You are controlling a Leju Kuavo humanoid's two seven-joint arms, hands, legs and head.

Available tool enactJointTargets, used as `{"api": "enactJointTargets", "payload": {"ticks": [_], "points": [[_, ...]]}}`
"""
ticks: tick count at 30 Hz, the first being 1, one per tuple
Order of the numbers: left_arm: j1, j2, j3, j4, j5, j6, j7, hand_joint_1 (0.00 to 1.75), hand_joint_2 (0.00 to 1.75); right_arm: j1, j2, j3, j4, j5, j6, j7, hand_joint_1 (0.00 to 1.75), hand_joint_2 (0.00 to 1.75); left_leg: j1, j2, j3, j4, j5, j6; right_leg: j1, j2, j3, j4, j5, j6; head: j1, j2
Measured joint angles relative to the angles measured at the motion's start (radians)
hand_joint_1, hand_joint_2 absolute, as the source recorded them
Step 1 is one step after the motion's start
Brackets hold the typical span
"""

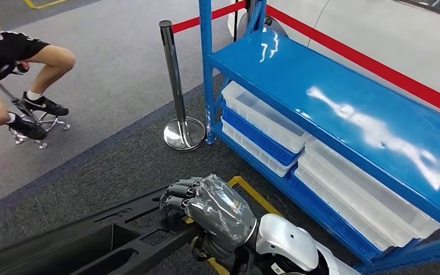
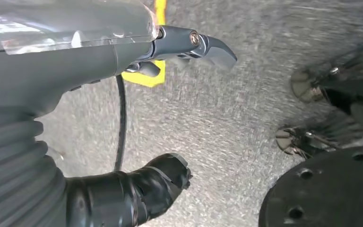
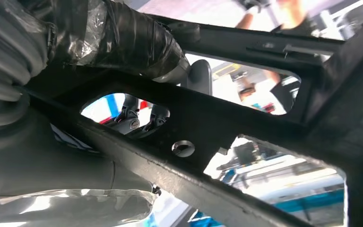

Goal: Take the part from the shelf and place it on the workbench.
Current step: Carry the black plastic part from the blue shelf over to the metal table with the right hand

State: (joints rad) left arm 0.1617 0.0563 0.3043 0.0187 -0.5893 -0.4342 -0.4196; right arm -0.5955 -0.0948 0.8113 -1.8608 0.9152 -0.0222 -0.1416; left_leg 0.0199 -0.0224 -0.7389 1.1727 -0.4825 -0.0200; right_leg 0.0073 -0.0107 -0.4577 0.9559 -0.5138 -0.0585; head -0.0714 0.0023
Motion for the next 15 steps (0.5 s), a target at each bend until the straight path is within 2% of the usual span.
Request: {"api": "enactJointTargets", "payload": {"ticks": [1,2,3,4,5,6,7,8,10,11,12,13,14,15], "points": [[-0.002,0.001,0.0,0.0,-0.004,0.0,0.001,0.0,1.75,0.0,0.0,0.002,0.001,0.0,0.002,0.0,1.75,1.75,0.004,0.009,-0.013,0.058,-0.021,-0.007,-0.001,-0.017,-0.008,0.004,0.003,0.005,0.0,0.0],[-0.004,0.002,0.0,0.0,-0.007,-0.001,0.001,0.0,1.75,0.0,0.0,0.004,0.002,0.0,0.004,0.0,1.75,1.75,0.009,0.014,-0.016,0.094,-0.022,-0.014,-0.003,-0.035,-0.017,0.01,0.004,0.007,0.0,0.0],[-0.005,0.003,-0.001,0.0,-0.01,-0.003,0.002,0.0,1.75,-0.001,0.001,0.005,0.003,0.0,0.004,0.001,1.75,1.75,0.013,0.019,0.0,0.095,-0.007,-0.02,-0.005,-0.051,-0.025,0.018,0.004,0.011,0.0,0.0],[-0.006,0.005,-0.001,0.0,-0.011,-0.005,0.002,0.0,1.75,-0.002,0.002,0.005,0.004,0.0,0.005,0.001,1.75,1.75,0.018,0.028,0.038,0.054,0.015,-0.026,-0.008,-0.066,-0.032,0.027,0.003,0.015,0.0,0.0],[-0.007,0.007,-0.001,0.0,-0.012,-0.008,0.003,0.0,1.75,-0.004,0.003,0.006,0.004,0.0,0.005,0.001,1.75,1.75,0.02,0.045,0.085,-0.014,0.025,-0.033,-0.011,-0.08,-0.036,0.037,-0.001,0.021,0.0,0.0],[-0.008,0.008,-0.001,0.0,-0.013,-0.01,0.004,0.0,1.75,-0.006,0.004,0.006,0.004,0.001,0.005,0.001,1.75,1.75,0.019,0.062,0.127,-0.071,0.032,-0.032,-0.011,-0.091,-0.041,0.045,-0.005,0.028,-0.001,0.0],[-0.008,0.01,-0.001,0.0,-0.013,-0.011,0.004,0.0,1.75,-0.008,0.005,0.007,0.004,0.001,0.005,0.002,1.75,1.75,0.015,0.075,0.152,-0.112,0.033,-0.025,-0.009,-0.1,-0.044,0.053,-0.008,0.035,-0.001,0.0],[-0.008,0.011,-0.001,0.0,-0.014,-0.012,0.004,0.0,1.75,-0.01,0.005,0.008,0.005,0.002,0.005,0.002,1.75,1.75,0.01,0.083,0.16,-0.128,0.027,-0.015,-0.006,-0.108,-0.045,0.058,-0.009,0.04,-0.001,0.0],[-0.006,0.013,-0.002,0.0,-0.015,-0.013,0.004,0.0,1.75,-0.014,0.006,0.009,0.006,0.003,0.005,0.002,1.75,1.75,0.007,0.07,0.152,-0.129,0.029,0.009,-0.002,-0.121,-0.045,0.062,-0.01,0.049,0.001,0.0],[-0.006,0.013,-0.002,0.0,-0.015,-0.013,0.004,0.0,1.75,-0.015,0.007,0.01,0.006,0.004,0.005,0.002,1.75,1.75,0.008,0.061,0.149,-0.133,0.03,0.018,-0.005,-0.11,-0.046,0.068,-0.015,0.055,0.001,0.0],[-0.007,0.013,-0.002,0.0,-0.016,-0.013,0.004,0.0,1.75,-0.017,0.007,0.01,0.006,0.004,0.005,0.002,1.75,1.75,0.009,0.053,0.145,-0.135,0.034,0.027,-0.008,-0.086,-0.053,0.084,-0.03,0.06,0.001,0.0],[-0.008,0.014,-0.002,0.0,-0.018,-0.013,0.004,0.0,1.75,-0.018,0.007,0.01,0.006,0.004,0.005,0.003,1.75,1.75,0.009,0.044,0.142,-0.138,0.039,0.035,-0.011,-0.055,-0.069,0.121,-0.057,0.063,0.001,0.0],[-0.01,0.015,-0.002,0.0,-0.02,-0.013,0.004,0.0,1.75,-0.017,0.007,0.01,0.006,0.005,0.005,0.004,1.75,1.75,0.008,0.035,0.136,-0.139,0.043,0.041,-0.013,-0.022,-0.095,0.178,-0.092,0.064,0.002,0.0],[-0.012,0.016,-0.002,0.0,-0.023,-0.013,0.004,0.0,1.75,-0.016,0.006,0.01,0.006,0.006,0.005,0.005,1.75,1.75,0.005,0.025,0.13,-0.139,0.047,0.046,-0.013,-0.003,-0.129,0.248,-0.127,0.063,0.002,0.0]]}}
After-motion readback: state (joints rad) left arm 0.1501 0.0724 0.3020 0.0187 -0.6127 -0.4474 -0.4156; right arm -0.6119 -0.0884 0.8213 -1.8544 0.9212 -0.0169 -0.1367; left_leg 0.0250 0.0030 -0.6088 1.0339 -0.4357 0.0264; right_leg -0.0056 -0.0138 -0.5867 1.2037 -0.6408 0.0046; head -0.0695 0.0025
